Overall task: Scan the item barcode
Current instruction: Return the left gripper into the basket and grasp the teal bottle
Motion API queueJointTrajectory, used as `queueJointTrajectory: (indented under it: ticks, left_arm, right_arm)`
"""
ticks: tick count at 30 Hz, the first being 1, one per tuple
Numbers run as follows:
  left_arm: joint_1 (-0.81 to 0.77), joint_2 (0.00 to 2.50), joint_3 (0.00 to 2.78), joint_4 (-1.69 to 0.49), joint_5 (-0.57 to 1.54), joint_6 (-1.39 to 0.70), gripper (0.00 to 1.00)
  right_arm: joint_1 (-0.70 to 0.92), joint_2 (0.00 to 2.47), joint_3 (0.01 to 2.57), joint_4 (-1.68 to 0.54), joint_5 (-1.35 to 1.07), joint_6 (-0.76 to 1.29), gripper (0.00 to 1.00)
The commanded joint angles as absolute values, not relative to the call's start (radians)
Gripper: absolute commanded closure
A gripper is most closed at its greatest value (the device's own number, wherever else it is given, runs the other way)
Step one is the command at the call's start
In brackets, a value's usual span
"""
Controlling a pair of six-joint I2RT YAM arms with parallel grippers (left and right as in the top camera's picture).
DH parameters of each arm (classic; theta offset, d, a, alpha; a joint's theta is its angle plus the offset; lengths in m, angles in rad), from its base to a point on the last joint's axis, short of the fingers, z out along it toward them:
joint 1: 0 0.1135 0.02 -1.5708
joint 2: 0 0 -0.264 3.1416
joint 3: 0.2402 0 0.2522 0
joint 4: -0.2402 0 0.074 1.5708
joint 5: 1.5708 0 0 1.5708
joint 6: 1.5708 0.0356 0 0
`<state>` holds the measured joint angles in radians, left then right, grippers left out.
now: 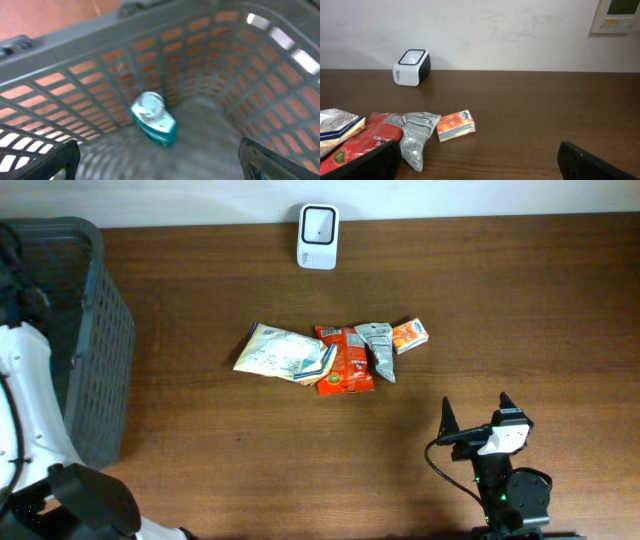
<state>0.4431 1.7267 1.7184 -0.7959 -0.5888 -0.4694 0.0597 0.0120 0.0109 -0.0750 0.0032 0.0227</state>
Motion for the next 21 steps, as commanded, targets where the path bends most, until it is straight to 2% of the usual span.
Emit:
queueJointTrajectory:
  ticks: [1, 7, 12, 17, 21]
  left_arm:
    - [0.495, 1.737, 1.739, -0.793, -0.571, -0.478, 0.01]
    - [0.529, 1.839, 1.736, -0.785, -0.538, -0.466, 0.00]
    - [0.530, 1.900, 1.736, -0.693, -0.521, -0.293, 0.01]
    - [0.603, 1.902, 1.736, -0.628, -0.214, -0.187, 0.03]
    - [0.648, 1.904, 1.736, -0.624, -0.205, -0.184, 0.05]
  right_arm:
    - [0.065, 0.008, 0.006, -0.082, 0.012, 0.023, 0.01]
    - [0.065, 0.008, 0.006, -0.082, 0.012, 0.023, 0.01]
    - [0.065, 0.008, 0.006, -0.082, 0.012, 0.023, 0.01]
    - [0.065, 0.008, 0.006, -0.082, 0.012, 0.023, 0.01]
    - [0.065, 0.008, 0.006, -0.082, 0.012, 0.023, 0.01]
